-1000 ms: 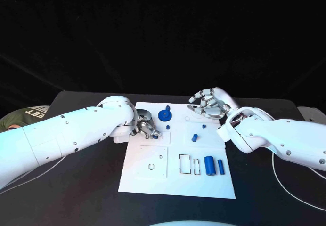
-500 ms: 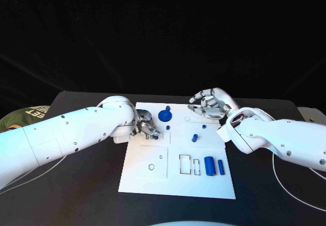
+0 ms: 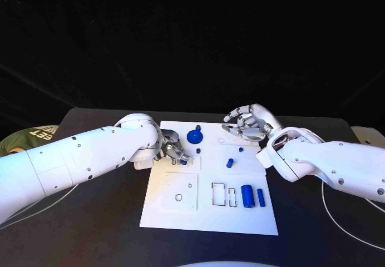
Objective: Assemble the parts on the task board
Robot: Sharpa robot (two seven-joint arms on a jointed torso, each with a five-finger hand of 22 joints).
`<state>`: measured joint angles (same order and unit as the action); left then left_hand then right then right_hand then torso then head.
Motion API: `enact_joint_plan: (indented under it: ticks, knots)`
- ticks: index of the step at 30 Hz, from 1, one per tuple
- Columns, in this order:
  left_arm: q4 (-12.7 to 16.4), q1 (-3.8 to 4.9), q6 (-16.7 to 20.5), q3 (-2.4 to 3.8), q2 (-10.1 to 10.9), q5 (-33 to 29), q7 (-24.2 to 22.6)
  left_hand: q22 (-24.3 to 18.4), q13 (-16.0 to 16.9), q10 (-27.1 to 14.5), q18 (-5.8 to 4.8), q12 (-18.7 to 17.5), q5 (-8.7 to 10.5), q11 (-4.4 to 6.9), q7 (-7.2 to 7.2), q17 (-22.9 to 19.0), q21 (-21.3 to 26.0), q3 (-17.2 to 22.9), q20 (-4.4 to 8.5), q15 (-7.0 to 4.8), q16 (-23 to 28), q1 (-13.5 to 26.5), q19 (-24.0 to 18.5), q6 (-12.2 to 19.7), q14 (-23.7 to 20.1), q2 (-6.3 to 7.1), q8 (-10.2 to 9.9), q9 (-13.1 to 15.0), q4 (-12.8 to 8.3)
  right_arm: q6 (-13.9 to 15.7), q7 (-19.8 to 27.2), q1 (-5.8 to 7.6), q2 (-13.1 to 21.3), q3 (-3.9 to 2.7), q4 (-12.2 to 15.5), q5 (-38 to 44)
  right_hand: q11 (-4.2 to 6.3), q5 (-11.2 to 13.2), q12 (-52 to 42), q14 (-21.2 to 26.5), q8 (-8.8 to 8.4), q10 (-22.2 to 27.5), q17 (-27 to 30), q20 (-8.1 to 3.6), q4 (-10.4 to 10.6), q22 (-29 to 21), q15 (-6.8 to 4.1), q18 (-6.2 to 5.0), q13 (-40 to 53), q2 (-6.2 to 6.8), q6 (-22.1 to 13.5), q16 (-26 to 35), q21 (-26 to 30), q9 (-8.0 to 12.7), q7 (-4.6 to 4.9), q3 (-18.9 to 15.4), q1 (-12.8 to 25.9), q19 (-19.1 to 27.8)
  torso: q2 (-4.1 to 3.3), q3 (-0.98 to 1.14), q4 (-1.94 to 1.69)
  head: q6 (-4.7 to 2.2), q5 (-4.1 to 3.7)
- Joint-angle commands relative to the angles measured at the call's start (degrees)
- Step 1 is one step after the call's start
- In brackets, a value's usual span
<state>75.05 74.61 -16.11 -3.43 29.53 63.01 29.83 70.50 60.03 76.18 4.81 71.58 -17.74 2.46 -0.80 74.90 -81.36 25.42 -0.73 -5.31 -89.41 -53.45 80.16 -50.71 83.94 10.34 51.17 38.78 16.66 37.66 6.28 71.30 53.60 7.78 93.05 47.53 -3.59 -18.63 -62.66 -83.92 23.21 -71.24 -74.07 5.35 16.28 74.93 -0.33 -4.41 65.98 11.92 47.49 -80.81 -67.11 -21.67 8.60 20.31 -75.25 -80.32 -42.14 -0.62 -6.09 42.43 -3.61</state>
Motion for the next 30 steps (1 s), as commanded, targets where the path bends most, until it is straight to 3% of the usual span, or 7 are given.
enact_joint_plan:
  ticks: [1, 4, 7, 21, 30]
  knots:
    - [0.2, -0.16, 0.2, -0.07, 0.1, -0.1, 0.2, 0.1, 0.0, 0.0, -0.83, 0.2, 3.65, 0.28, -0.23, 14.4, -0.3, -1.6, 0.09, -0.48, -0.3, 0.9, 0.3, -0.3, 5.9, -0.2, -0.3, -0.1, 0.0, -0.2, 0.4, -0.08, 0.0, 0.0, 0.0, 0.3, 0.15, -0.1, 0.0, -2.0, 0.09, -0.1, -0.1, -0.11, 0.2, 4.6, -0.48, -0.3, -0.1, -0.01, 0.1, 0.3, 0.3, 0.1, -0.26, -0.1, 0.5, 0.0, -0.01, 0.01, -0.02, 0.01, 0.0]
    - [0.4, -0.16, 0.5, -0.04, 0.2, -0.3, 0.2, 0.2, 0.1, 0.1, -0.83, 0.2, 6.08, 0.29, -0.2, 14.4, -0.3, -2.8, 0.12, -0.51, -0.3, 1.2, 0.3, -0.3, 5.9, -0.63, -0.4, -0.1, 0.1, -0.2, 0.4, -0.13, 0.0, 0.01, 0.0, 0.3, 0.15, -0.1, 0.0, -2.0, 0.09, -0.1, -0.1, -0.11, 0.2, 4.6, -0.48, -0.3, -0.1, -0.01, 0.1, 0.3, 0.3, 0.1, -0.26, -0.1, 0.5, 0.0, 0.05, 0.01, 0.01, -0.04, 0.06]
    - [0.7, -0.16, 0.6, 0.0, 0.4, -0.4, 0.2, 0.1, 0.0, 0.1, -0.83, 0.2, 6.74, 0.3, -0.19, 14.4, -0.2, -3.2, 0.12, -0.51, -0.3, 1.4, 0.3, -0.3, 5.9, -0.81, -0.4, -0.1, 0.1, -0.3, 0.5, -0.15, 0.0, 0.01, -0.1, 0.2, 0.15, -0.1, 0.0, -2.0, 0.09, -0.1, -0.1, -0.11, 0.2, 4.6, -0.48, -0.3, -0.1, -0.01, 0.1, 0.3, 0.3, 0.1, -0.26, -0.1, 0.6, 0.0, 0.05, 0.01, 0.01, -0.11, 0.04]
    - [1.7, -0.16, 1.1, 0.23, 1.1, -0.5, 0.2, 0.2, 0.0, 0.0, -0.83, 0.2, 7.05, 0.3, -0.18, 14.3, -0.2, -3.4, 0.13, -0.52, -0.2, 1.5, 0.3, -0.3, 5.9, -0.86, -0.4, -0.1, 0.1, -0.3, 0.6, -0.2, -0.1, 0.01, -0.2, 0.1, 0.15, -0.1, 0.0, -2.1, 0.1, -0.1, -0.1, -0.12, 0.2, 4.6, -0.49, -0.3, -0.1, 0.0, 0.0, 0.3, 0.4, 0.1, -0.26, -0.1, 0.8, 0.0, -0.01, 0.04, 0.03, -0.25, 0.09]
    - [2.5, -0.15, 2.5, 0.74, 1.4, -0.9, 0.1, 0.1, -0.1, 0.0, -0.82, 0.2, 7.1, 0.31, -0.18, 14.2, -0.2, -3.4, 0.13, -0.52, -0.2, 1.3, 0.3, -0.3, 5.8, -1.19, -0.4, -0.1, 0.1, -0.3, 0.6, -0.2, 0.0, 0.01, -0.2, 0.1, 0.15, -0.1, 0.0, -2.1, 0.1, -0.1, -0.1, -0.12, 0.2, 4.6, -0.49, -0.3, -0.1, 0.0, 0.0, 0.3, 0.4, 0.1, -0.26, -0.1, 0.8, 0.0, 0.01, 0.05, -0.01, -0.37, 0.0]
